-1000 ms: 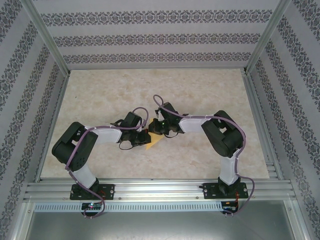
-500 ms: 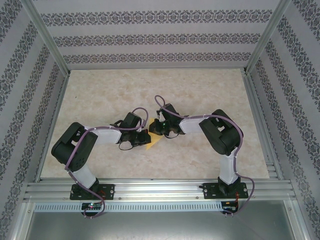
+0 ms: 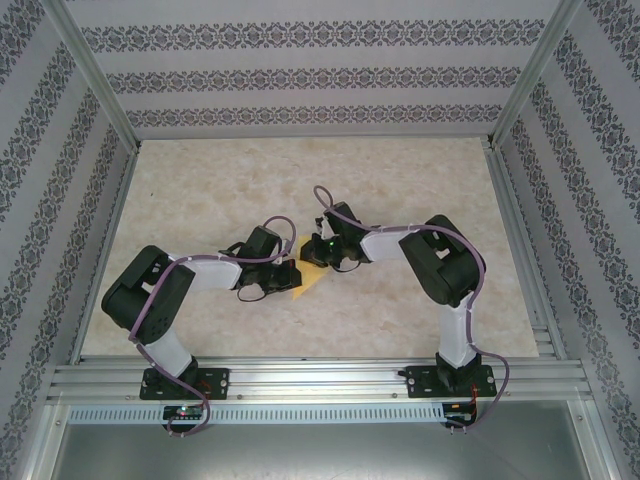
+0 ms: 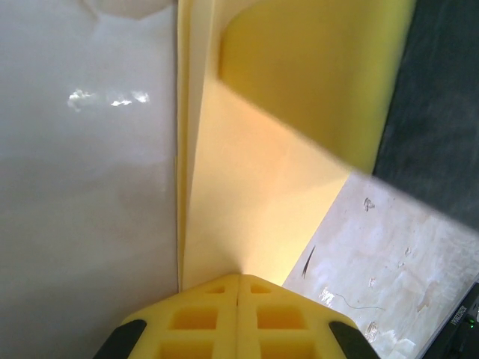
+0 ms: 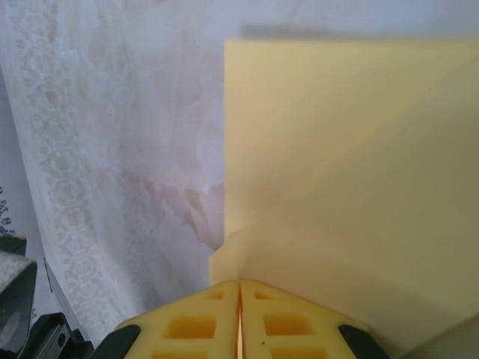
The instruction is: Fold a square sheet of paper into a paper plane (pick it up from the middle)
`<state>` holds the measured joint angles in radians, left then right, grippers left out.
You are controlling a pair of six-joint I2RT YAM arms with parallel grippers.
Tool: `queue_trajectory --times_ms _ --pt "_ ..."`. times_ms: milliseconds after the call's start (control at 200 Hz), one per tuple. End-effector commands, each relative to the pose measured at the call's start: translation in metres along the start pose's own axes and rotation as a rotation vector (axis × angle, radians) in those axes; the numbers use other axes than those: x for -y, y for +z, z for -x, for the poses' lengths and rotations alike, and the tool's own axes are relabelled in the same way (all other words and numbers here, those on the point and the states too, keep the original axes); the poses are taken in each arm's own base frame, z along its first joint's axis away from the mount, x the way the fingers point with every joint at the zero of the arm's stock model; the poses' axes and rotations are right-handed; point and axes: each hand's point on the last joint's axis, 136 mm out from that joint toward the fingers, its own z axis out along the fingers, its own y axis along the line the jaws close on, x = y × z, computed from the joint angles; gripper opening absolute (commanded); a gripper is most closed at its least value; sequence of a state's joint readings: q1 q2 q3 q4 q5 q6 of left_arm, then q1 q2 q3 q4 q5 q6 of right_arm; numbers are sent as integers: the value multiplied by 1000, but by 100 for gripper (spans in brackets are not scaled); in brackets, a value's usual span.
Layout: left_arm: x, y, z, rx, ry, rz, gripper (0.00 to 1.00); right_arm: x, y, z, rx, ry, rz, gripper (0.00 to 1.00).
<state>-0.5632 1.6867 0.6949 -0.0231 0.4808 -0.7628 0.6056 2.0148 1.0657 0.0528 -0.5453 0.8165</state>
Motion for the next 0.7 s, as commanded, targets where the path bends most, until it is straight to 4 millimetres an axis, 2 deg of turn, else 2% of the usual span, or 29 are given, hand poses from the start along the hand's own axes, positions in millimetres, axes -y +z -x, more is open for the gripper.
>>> queue_trajectory --times_ms 0,175,370,560,694 --pt "-94 5 -55 -130 -108 323 0 60 -9 39 120 36 -175 11" --pt "-97 7 -57 -137 -108 328 0 70 -17 60 157 67 -185 11" --pt "-99 8 -59 -140 -109 330 0 71 -28 77 188 80 -196 12" --pt "-100 8 -60 -144 -107 331 0 65 -40 91 207 56 -225 12" --pt "-98 8 -58 -146 -103 328 0 47 -49 97 217 27 -196 13"
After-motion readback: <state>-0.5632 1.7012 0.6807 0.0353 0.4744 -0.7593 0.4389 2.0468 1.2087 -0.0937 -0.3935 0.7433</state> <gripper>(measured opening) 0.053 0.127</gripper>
